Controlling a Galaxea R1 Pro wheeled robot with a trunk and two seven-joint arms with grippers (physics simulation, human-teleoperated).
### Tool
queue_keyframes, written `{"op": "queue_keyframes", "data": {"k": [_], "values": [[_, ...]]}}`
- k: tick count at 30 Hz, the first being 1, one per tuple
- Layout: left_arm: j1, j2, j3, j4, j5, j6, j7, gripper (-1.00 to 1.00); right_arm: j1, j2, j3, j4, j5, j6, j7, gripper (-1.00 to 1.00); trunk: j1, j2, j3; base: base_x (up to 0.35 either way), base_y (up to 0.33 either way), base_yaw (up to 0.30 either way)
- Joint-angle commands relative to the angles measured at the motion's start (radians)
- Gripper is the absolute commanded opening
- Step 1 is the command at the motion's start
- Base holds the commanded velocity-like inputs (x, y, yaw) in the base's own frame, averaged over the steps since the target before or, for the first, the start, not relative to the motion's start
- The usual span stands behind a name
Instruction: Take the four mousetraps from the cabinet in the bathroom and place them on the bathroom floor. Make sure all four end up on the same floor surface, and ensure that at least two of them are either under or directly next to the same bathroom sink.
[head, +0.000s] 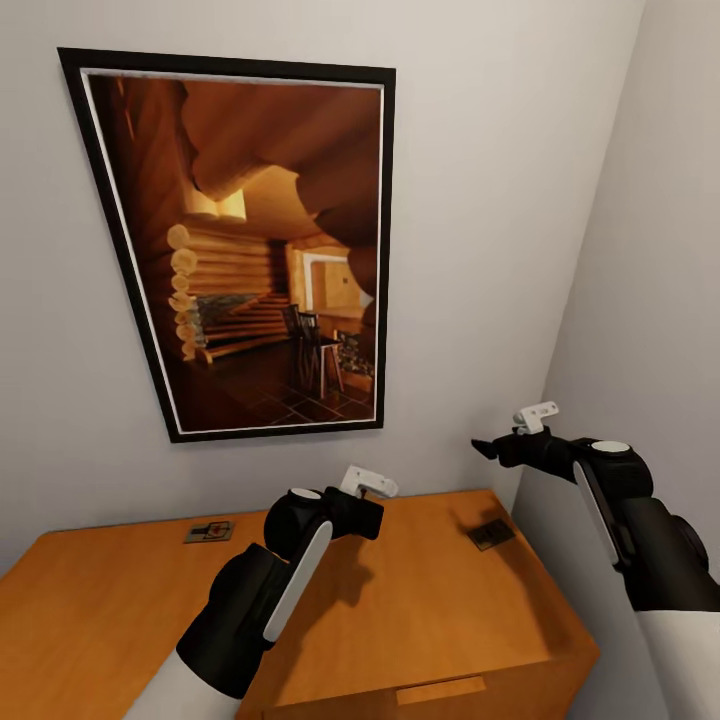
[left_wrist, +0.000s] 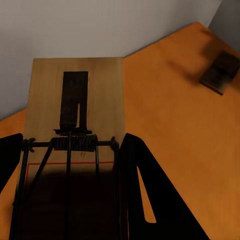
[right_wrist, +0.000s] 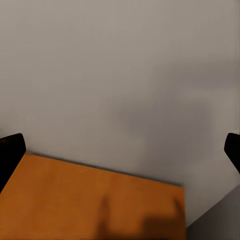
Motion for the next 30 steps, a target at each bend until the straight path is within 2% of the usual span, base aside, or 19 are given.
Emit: {"op": "queue_keyframes", "data": {"k": [1, 10, 30], "values": [[-0.001, 0.000, 0.000, 0.000, 0.004, 0.004, 0.004, -1.00, -0.001, 0.000, 0.000, 0.006, 0.009, 0.003, 0.009, 1.00, 0.000, -0.001, -0.001, 0.000, 0.000, 0.000], [-0.001, 0.000, 0.002, -0.002, 0.002, 0.002, 0.004, -1.00, -0.001, 0.000, 0.045, 0.016, 0.046, 0.003, 0.010, 1.00, 0.000, -0.001, -0.001, 0.000, 0.000, 0.000], [-0.001, 0.000, 0.008, -0.003, 0.000, -0.004, 0.007, -1.00, -0.001, 0.000, 0.052, 0.016, 0.049, 0.003, 0.011, 1.00, 0.000, -0.001, -0.001, 0.000, 0.000, 0.000]]}}
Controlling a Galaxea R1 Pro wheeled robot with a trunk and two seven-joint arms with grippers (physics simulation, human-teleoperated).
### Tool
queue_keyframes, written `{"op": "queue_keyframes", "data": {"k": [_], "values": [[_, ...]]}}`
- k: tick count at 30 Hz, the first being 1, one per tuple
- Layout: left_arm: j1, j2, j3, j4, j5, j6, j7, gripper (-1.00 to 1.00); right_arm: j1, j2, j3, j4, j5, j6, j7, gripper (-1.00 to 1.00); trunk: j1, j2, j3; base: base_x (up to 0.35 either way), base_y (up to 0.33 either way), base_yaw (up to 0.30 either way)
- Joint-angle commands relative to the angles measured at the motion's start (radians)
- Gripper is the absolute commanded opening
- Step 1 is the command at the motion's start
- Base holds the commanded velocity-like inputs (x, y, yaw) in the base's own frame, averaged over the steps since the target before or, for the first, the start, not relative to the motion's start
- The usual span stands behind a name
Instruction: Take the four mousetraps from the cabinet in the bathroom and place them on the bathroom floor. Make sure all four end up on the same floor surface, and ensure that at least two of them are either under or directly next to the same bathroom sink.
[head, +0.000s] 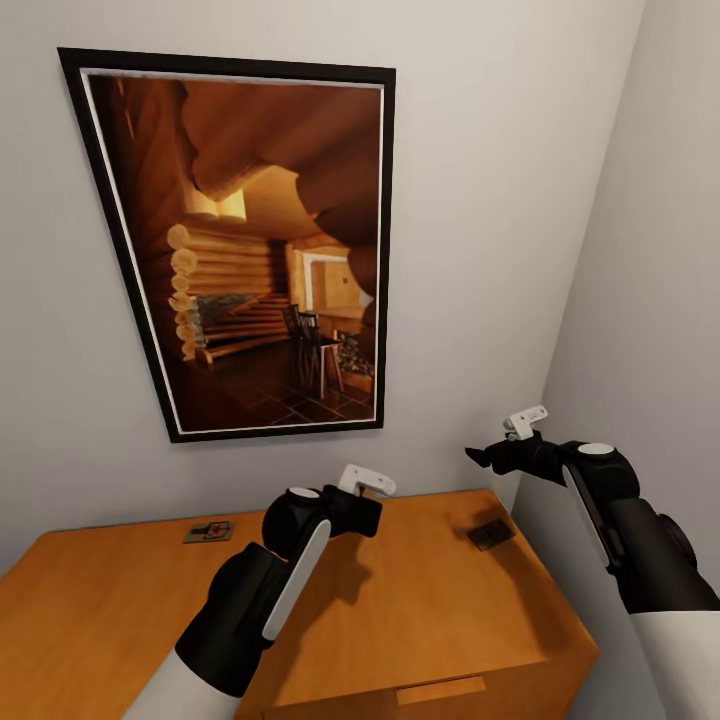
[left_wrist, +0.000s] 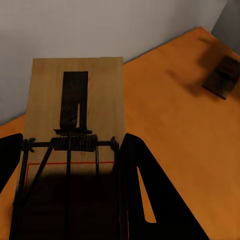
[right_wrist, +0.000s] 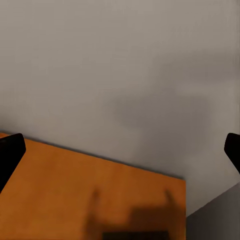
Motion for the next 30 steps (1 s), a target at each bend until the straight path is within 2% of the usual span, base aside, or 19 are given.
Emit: {"op": "queue_keyframes", "data": {"k": [1, 30], "values": [[-0.001, 0.000, 0.003, -0.001, 0.004, 0.005, 0.005, -1.00, -0.001, -0.001, 0.001, -0.001, 0.011, 0.002, 0.007, 1.00, 0.000, -0.001, -0.001, 0.000, 0.000, 0.000], [-0.001, 0.000, 0.003, -0.002, 0.003, 0.005, 0.005, -1.00, -0.001, -0.001, 0.001, -0.001, 0.011, 0.002, 0.013, 1.00, 0.000, -0.001, -0.001, 0.000, 0.000, 0.000]]}}
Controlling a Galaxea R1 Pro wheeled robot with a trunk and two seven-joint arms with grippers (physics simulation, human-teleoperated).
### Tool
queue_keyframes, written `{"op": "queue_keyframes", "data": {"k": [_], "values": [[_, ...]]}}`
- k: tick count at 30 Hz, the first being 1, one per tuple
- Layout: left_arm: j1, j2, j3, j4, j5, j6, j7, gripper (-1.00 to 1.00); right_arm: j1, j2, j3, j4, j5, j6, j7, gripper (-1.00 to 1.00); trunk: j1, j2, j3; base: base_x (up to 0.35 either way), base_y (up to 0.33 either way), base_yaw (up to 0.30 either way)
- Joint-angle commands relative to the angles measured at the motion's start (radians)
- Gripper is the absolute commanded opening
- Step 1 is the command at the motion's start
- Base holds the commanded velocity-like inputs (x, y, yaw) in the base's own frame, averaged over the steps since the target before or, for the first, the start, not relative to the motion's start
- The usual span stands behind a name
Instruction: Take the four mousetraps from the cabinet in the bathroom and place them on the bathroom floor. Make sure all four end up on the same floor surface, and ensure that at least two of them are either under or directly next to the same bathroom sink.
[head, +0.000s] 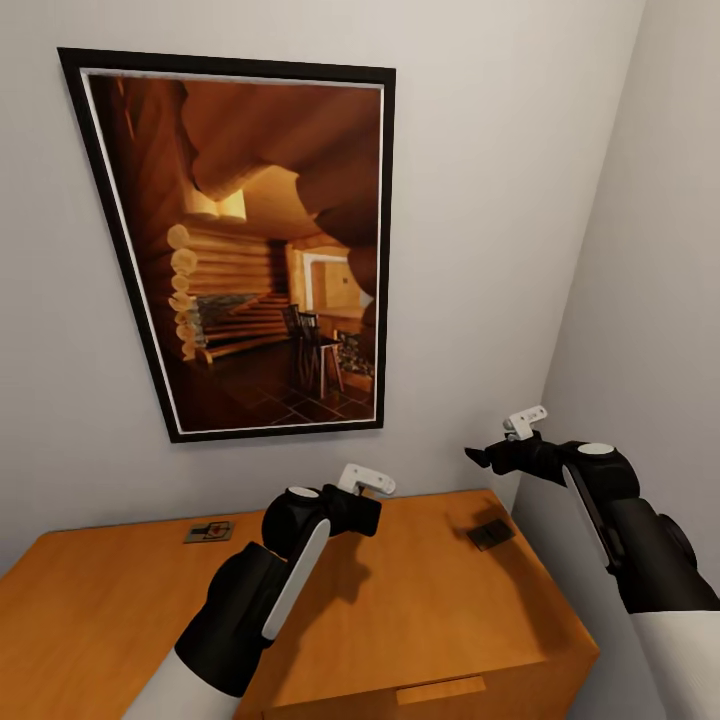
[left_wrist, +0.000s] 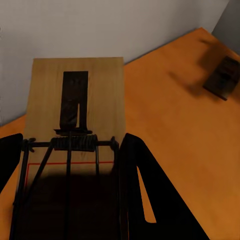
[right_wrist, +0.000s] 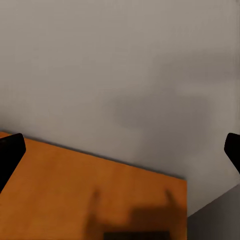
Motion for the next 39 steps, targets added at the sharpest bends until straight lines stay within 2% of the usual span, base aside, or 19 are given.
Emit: {"op": "queue_keyframes", "data": {"k": [1, 39], "values": [[-0.001, 0.000, 0.001, -0.001, 0.005, 0.004, 0.005, -1.00, -0.001, -0.001, 0.001, -0.001, 0.011, 0.002, 0.008, 1.00, 0.000, -0.001, -0.001, 0.000, 0.000, 0.000], [0.000, 0.000, 0.000, 0.007, 0.000, 0.000, 0.005, -1.00, -0.001, -0.001, 0.001, 0.001, 0.011, 0.002, 0.008, 1.00, 0.000, -0.001, -0.001, 0.000, 0.000, 0.000]]}}
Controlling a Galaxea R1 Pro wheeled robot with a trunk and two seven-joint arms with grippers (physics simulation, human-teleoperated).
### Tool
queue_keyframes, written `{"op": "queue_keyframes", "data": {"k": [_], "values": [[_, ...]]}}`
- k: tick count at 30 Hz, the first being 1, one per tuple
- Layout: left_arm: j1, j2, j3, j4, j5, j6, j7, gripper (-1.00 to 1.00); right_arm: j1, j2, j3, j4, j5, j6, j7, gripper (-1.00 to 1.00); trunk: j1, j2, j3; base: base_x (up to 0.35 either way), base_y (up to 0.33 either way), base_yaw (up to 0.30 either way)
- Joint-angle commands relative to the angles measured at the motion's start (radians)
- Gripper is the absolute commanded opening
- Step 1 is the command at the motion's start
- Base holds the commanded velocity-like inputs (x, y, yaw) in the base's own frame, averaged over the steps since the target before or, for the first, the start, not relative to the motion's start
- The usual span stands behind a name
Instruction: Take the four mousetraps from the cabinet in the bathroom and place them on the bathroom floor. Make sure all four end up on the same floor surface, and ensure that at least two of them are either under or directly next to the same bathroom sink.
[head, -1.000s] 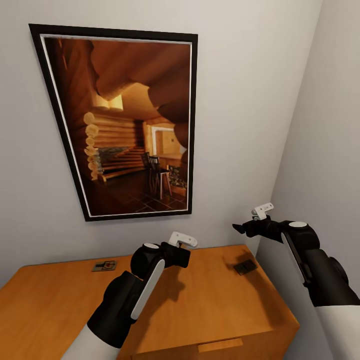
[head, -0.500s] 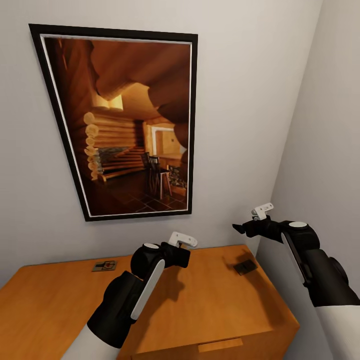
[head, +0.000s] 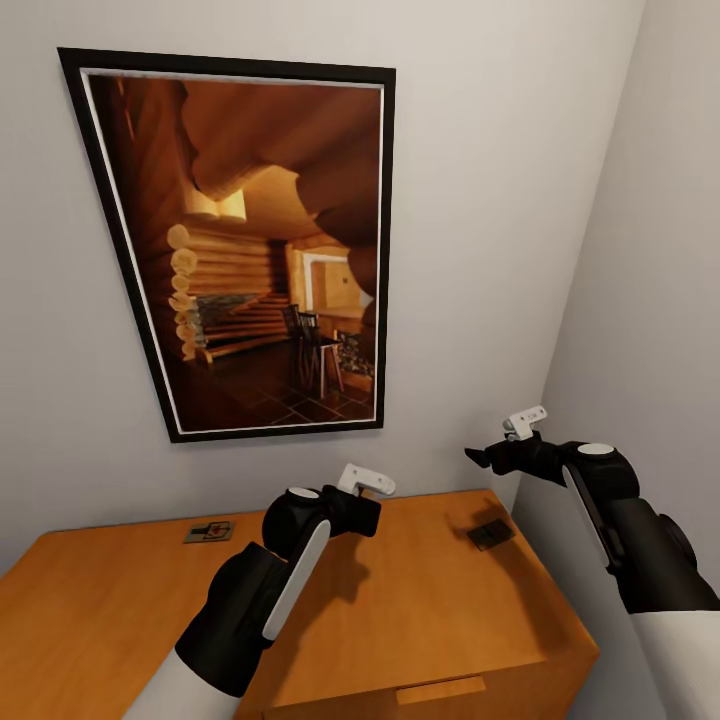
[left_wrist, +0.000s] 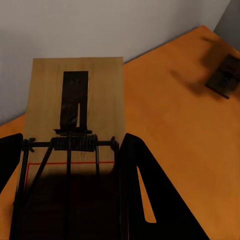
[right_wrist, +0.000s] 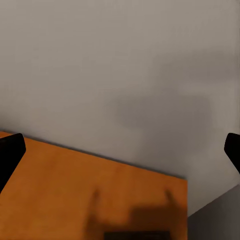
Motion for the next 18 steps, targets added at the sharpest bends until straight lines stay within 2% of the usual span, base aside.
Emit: {"op": "queue_keyframes", "data": {"k": [1, 18], "values": [[-0.001, 0.000, 0.000, 0.000, 0.004, 0.004, 0.005, -1.00, -0.001, -0.001, 0.001, -0.001, 0.011, 0.002, 0.008, 1.00, 0.000, -0.001, -0.001, 0.000, 0.000, 0.000], [0.010, 0.000, -0.001, 0.015, 0.001, 0.004, 0.010, -1.00, -0.001, -0.001, 0.001, -0.001, 0.010, 0.002, 0.007, 1.00, 0.000, -0.001, -0.001, 0.000, 0.000, 0.000]]}}
